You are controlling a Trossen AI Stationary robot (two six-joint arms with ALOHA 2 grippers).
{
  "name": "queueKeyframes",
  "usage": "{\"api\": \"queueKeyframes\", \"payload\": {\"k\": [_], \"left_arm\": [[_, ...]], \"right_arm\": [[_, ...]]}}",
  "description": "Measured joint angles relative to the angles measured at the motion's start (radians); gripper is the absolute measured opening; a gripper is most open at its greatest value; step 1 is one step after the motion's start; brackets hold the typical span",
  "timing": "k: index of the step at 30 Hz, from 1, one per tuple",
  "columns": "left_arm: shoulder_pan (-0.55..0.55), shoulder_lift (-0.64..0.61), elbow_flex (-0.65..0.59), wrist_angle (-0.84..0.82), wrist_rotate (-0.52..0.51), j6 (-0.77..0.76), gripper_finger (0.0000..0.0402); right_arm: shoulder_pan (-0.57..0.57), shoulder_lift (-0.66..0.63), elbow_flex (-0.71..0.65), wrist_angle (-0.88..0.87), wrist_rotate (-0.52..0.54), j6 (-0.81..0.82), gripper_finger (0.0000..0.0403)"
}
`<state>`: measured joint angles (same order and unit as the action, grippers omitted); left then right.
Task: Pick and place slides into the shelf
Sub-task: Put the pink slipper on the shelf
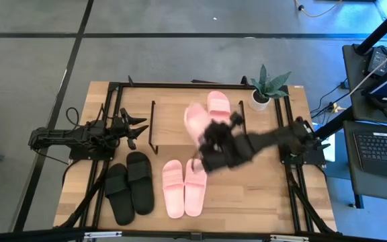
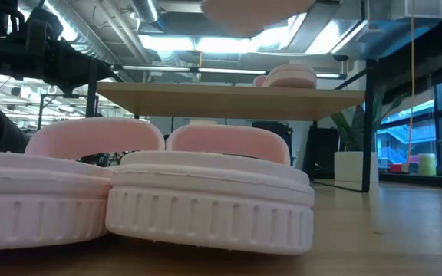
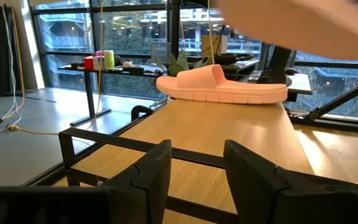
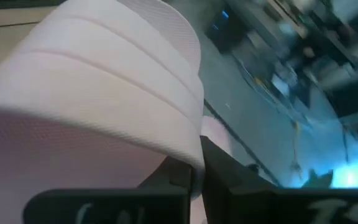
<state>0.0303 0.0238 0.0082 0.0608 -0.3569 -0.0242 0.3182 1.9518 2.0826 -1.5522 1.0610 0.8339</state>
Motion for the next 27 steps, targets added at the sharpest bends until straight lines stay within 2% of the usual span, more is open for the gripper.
{"api": "queueKeyframes", "payload": {"k": [3,8,27], "left_arm": [[0.0,0.0,0.0,0.0,0.0,0.0,0.0141],[0.0,0.0,0.0,0.0,0.0,0.0,0.0141],[0.0,0.0,0.0,0.0,0.0,0.0,0.0141]], "right_arm": [[-0.092,0.0,0.0,0.099,-0.05,-0.046,0.0016],[-0.172,0.0,0.0,0.313,-0.24,-0.159,0.0016],[-0.254,0.07,0.0,0.347,-0.208,-0.159,0.0015]]}}
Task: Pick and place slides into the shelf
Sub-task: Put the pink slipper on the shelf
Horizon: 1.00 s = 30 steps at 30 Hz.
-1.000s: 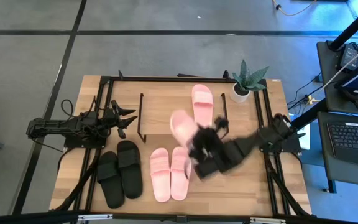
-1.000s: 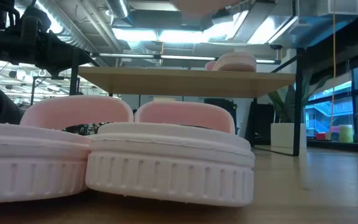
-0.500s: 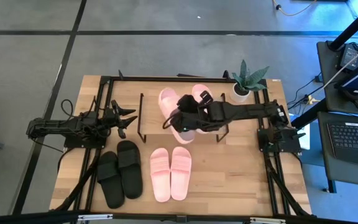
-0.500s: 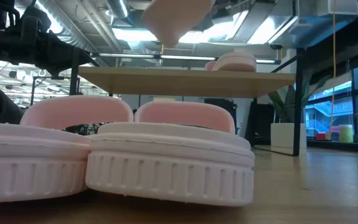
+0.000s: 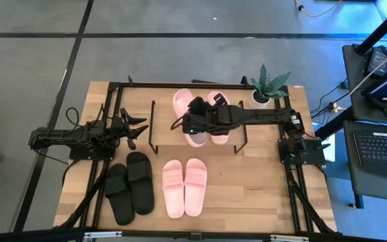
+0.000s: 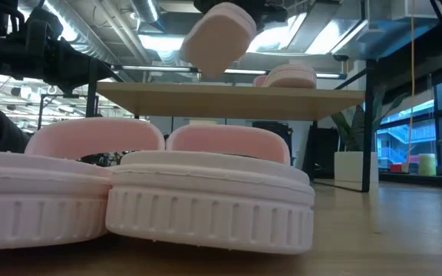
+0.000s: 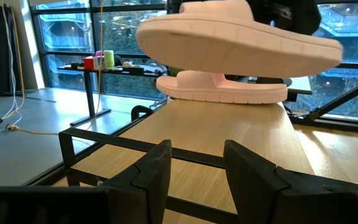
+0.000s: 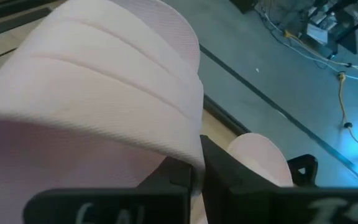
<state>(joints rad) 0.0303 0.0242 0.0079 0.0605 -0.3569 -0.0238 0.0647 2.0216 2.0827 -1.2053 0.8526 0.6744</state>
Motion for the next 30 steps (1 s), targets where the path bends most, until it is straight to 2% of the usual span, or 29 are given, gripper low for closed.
{"api": "queueKeyframes", "payload": {"k": [8,14,30], "left_arm": [[0.0,0.0,0.0,0.0,0.0,-0.014,0.0141],[0.0,0.0,0.0,0.0,0.0,-0.022,0.0141],[0.0,0.0,0.0,0.0,0.0,0.007,0.0141]], "right_arm": [[0.002,0.0,-0.004,-0.009,0.029,-0.024,0.0015],[0.004,0.0,-0.011,-0.078,0.027,0.054,0.0015],[-0.019,0.053,-0.012,-0.093,0.017,0.14,0.0015]]}}
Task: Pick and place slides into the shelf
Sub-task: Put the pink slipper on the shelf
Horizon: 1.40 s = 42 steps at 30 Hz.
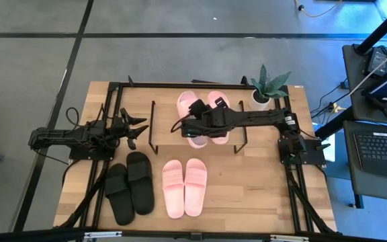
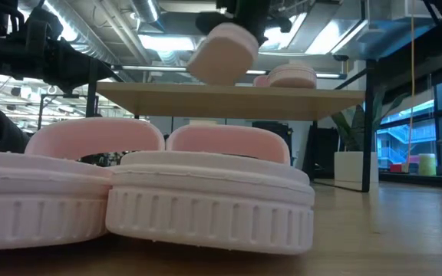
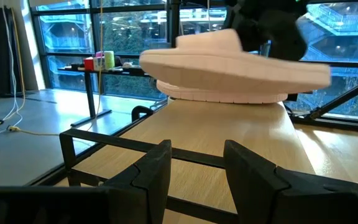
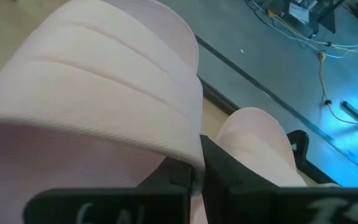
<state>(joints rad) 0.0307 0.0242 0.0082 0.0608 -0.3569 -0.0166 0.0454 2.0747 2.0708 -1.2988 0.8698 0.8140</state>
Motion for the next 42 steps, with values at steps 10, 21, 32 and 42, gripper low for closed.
{"api": "queueKeyframes", "payload": {"k": [10,21,32,42], "left_arm": [[-0.001,0.0,0.0,0.0,0.001,-0.006,0.0141],[0.0,0.0,0.0,0.0,0.004,-0.006,0.0141],[0.0,0.0,0.0,0.0,0.004,-0.007,0.0141],[0.0,0.0,0.0,0.0,0.004,-0.007,0.0141]], "right_arm": [[-0.053,0.018,0.0,-0.05,-0.03,0.019,0.0015],[-0.042,0.018,0.0,-0.065,-0.033,0.024,0.0015],[-0.043,0.023,-0.079,-0.058,-0.017,0.073,0.002],[-0.041,0.022,-0.089,-0.033,-0.022,0.094,0.0044]]}}
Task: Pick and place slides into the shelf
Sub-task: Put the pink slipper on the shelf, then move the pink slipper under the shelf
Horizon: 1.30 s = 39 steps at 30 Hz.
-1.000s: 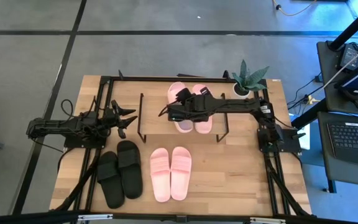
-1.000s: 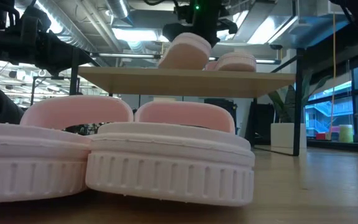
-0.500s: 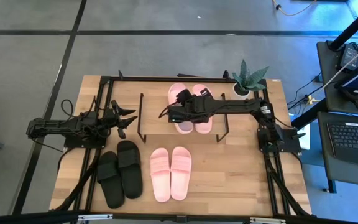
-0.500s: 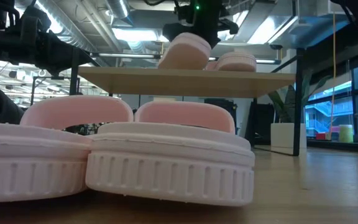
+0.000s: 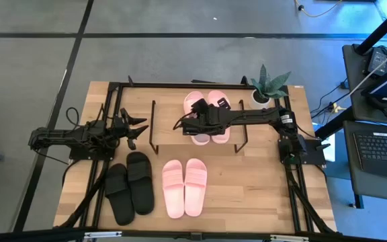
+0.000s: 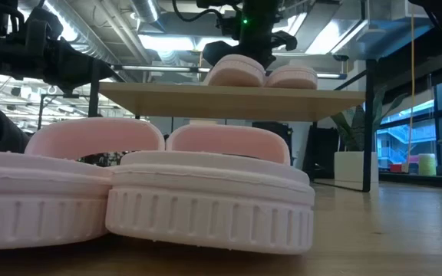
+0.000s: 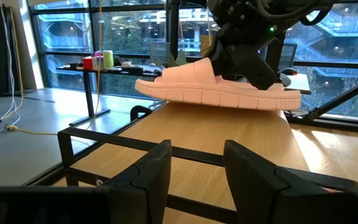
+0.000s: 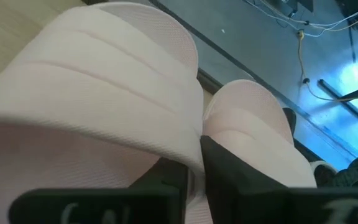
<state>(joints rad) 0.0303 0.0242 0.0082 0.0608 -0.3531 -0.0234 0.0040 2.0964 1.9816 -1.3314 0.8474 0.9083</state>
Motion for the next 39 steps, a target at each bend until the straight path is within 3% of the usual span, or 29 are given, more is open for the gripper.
{"api": "queueKeyframes", "payload": {"k": [20,34,39], "left_arm": [[0.0,0.0,0.0,0.0,0.0,0.0,0.0141],[0.0,0.0,0.0,0.0,0.0,0.0,0.0141],[0.0,0.0,0.0,0.0,0.0,0.0,0.0141]], "right_arm": [[0.001,0.002,0.002,0.005,-0.057,-0.044,0.014],[0.044,0.004,0.125,-0.067,-0.07,-0.106,0.0146],[0.044,0.004,0.144,-0.096,-0.172,-0.106,0.0146]]}}
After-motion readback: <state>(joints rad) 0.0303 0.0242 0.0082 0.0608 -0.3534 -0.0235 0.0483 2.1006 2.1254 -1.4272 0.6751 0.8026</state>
